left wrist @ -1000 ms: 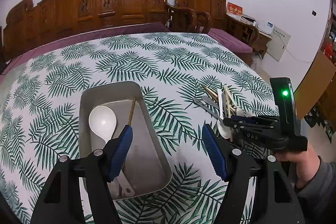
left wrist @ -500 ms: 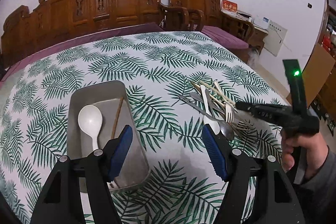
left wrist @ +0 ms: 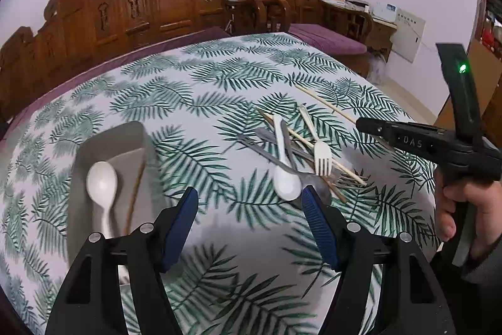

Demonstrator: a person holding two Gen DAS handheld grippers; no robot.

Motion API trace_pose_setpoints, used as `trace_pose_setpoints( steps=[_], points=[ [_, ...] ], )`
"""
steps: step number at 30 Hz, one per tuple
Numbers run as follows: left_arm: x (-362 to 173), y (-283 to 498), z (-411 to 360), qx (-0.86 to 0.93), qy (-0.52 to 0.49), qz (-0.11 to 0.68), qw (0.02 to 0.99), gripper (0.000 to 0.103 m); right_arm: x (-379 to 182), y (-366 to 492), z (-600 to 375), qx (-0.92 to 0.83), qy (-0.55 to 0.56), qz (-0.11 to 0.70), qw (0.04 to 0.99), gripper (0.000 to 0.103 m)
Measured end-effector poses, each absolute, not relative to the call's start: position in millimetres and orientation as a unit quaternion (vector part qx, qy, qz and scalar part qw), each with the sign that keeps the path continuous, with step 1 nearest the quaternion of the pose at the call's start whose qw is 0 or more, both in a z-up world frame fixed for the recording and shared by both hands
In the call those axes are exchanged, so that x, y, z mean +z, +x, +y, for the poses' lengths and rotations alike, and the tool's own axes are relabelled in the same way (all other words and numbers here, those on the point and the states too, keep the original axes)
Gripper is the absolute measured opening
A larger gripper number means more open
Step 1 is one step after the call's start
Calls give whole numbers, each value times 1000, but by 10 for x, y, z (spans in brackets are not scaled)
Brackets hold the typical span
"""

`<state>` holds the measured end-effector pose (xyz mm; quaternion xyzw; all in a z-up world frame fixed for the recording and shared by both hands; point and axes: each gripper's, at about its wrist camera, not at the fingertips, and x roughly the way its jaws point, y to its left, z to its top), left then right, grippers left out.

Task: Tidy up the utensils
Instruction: 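Grasp another wooden chopstick from the pile with the right gripper, then grasp the smiley-face metal spoon with the left gripper while the right holds the chopstick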

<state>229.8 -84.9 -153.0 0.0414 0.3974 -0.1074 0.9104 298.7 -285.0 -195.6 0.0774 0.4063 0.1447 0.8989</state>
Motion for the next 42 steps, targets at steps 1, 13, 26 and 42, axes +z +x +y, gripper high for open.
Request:
trace_pose_setpoints(
  steps=[1,13,26,42],
  points=[
    [-1554,2326,-887,-108,40,400,909,65,-1950,2987,-2859,147,80,405,899,6],
    [-1875,2816,-1255,-120,11,460,879,47,-1966,3024,-2985,158,103,402,896,6],
    [-2203,3153,-1329,-114,-62,519,845,37,-1965,3032,-3002,170,125,402,891,6],
    [-2117,3197,-1335,-113,-83,522,841,0,-1955,3025,-2950,177,121,400,891,6]
  ],
)
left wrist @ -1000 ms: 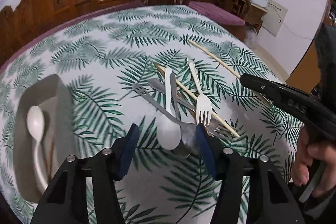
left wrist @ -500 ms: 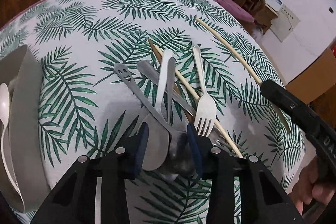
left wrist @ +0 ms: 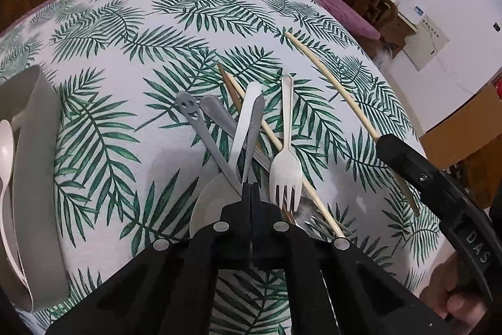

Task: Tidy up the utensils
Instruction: 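Grasp the smiley-face metal spoon with the left gripper while the right holds the chopstick, then carry the smiley-face spoon into the grey tray and open the left gripper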

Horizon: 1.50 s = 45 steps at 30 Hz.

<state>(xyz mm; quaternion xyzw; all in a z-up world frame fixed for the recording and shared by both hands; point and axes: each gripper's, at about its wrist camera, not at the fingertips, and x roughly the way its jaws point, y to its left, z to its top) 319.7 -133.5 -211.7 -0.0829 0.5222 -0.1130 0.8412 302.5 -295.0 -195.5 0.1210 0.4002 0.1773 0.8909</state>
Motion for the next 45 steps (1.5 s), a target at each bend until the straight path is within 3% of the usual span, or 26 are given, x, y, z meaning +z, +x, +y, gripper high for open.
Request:
trace_pose_setpoints(
  steps=[5,7,9,10,16,24,45],
  points=[
    [-2143,3241,-1278,-96,-94,533,835,0,-1955,3028,-2936,180,119,401,890,6],
    [-2154,3285,-1245,-86,-97,536,834,6,-1960,3026,-2934,180,119,400,891,6],
    [-2182,3329,-1231,-84,-99,539,832,22,-1961,3025,-2936,180,121,401,890,6],
    [-2204,3352,-1236,-87,-102,542,829,22,-1959,3024,-2936,180,122,401,890,6],
    [-2203,3406,-1411,-71,-54,549,831,21,-1953,3024,-2934,183,124,400,889,6],
    [-2190,3404,-1368,-70,-52,545,834,5,-1948,3038,-2959,183,129,401,888,6],
    [-1759,3116,-1158,-93,-25,494,864,4,-1928,3033,-2786,205,116,400,886,6]
  ],
)
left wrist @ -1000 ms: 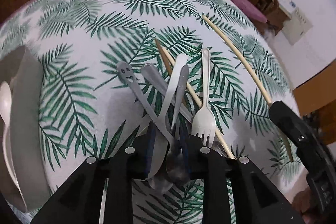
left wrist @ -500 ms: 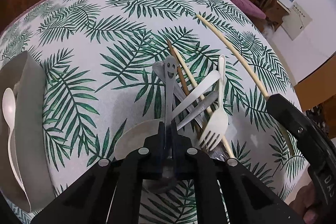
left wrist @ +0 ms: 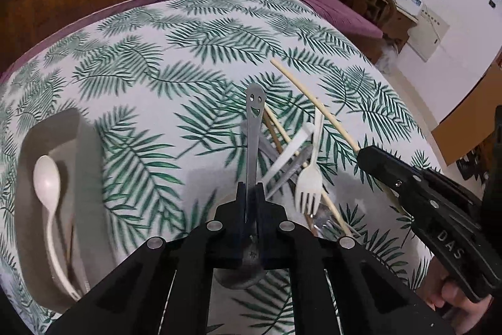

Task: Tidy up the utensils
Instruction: 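Carry the smiley-face spoon into the grey tray and open the left gripper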

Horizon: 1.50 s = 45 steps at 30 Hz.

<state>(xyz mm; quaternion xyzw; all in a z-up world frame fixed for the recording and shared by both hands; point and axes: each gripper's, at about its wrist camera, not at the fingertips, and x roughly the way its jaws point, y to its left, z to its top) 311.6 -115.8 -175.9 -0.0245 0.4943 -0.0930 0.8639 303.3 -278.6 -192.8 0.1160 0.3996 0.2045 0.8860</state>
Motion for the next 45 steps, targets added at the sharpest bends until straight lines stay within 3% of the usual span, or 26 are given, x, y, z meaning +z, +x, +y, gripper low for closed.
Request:
trace_pose_setpoints(
  steps=[24,45],
  points=[
    [-1401,2746,62,-40,-38,452,890,5,-1812,2890,-2037,268,55,389,880,6],
    [-2115,2854,544,2,-64,511,857,5,-1870,2872,-1825,281,32,397,873,6]
  ],
)
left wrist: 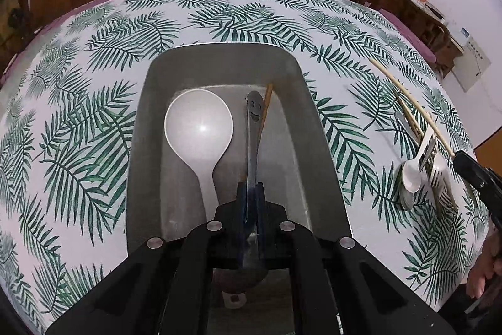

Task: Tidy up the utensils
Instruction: 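Carry the smiley-face spoon into the grey tray and open the left gripper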

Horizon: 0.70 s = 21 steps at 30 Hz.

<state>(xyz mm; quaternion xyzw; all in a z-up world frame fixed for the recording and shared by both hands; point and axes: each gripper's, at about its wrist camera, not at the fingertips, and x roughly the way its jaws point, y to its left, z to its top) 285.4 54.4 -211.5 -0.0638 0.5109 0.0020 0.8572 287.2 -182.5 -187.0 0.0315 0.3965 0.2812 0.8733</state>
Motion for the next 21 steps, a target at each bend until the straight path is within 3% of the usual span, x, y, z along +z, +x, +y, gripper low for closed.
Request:
trace_pose_setpoints(
  steps=[21],
  points=[
    [-2033,2785,609,-10,-53,473,879,5,-1646,2673,-1371,317,24,366,874,6]
  ],
)
